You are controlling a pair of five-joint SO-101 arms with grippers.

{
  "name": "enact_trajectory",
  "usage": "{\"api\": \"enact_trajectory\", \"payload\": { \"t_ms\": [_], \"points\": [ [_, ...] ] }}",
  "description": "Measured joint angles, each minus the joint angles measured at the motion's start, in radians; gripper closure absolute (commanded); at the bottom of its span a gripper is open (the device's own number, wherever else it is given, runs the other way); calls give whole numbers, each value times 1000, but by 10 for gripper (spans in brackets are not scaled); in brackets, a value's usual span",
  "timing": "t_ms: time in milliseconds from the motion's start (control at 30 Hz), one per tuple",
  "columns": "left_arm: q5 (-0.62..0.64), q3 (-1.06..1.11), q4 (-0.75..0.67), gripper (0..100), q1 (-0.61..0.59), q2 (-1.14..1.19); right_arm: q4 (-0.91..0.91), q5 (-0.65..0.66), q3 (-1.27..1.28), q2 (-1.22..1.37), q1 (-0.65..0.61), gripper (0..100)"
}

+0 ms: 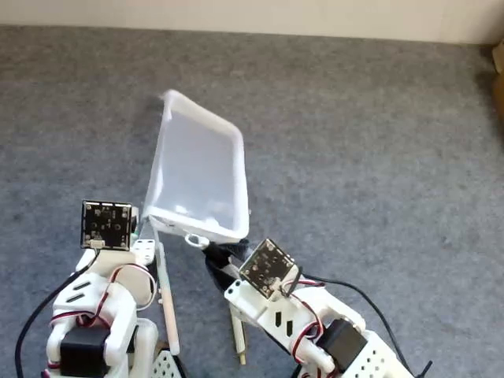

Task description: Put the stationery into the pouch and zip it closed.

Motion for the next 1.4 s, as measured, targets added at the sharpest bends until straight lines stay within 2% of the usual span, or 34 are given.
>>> {"api": "enact_trajectory", "payload": {
  "t_ms": [467, 967, 1167, 1233, 1400],
  "points": [
    [0, 2, 0, 993, 0, 0, 176, 2, -55, -3, 233, 995],
    [2, 31, 0, 993, -3, 0, 184, 2, -58, -3, 442, 995],
    [2, 31, 0, 991, -44, 0, 184, 3, -58, -3, 457, 995],
    [2, 37, 0, 954, -44, 0, 184, 3, -80, -2, 448, 995],
    [-2, 92, -49, 753, -51, 0, 196, 2, -121, -2, 393, 995]
  ]
}}
